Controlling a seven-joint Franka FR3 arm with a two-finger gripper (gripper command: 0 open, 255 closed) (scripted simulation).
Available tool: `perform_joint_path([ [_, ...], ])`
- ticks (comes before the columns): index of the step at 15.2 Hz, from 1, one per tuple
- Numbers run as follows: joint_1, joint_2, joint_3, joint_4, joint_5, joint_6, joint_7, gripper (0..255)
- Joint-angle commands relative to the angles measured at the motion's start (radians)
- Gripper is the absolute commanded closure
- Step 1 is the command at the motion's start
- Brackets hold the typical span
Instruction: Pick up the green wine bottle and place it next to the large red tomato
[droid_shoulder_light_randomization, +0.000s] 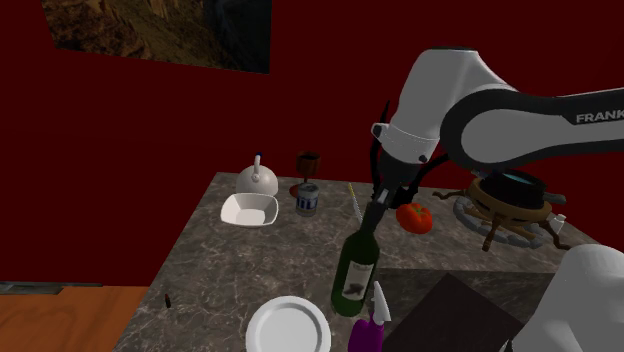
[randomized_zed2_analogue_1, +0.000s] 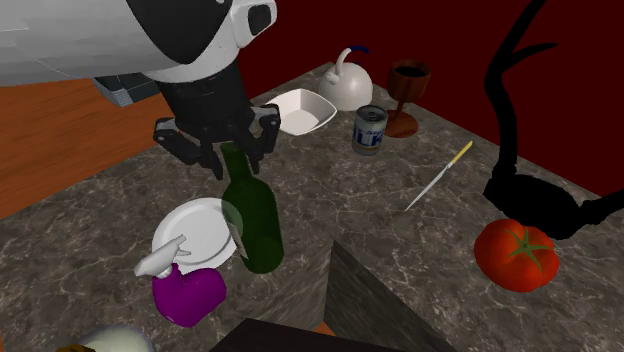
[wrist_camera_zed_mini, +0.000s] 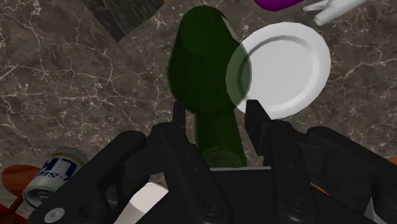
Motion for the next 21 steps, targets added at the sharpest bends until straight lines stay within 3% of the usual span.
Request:
perform_joint_path([
  [1, -0.001, -0.005, -0.003, 0.023, -0.001, -0.028, -0.001, 255],
  [21, -0.011, -0.001, -0.026, 0.294, -0.020, -0.295, -0.003, 255],
])
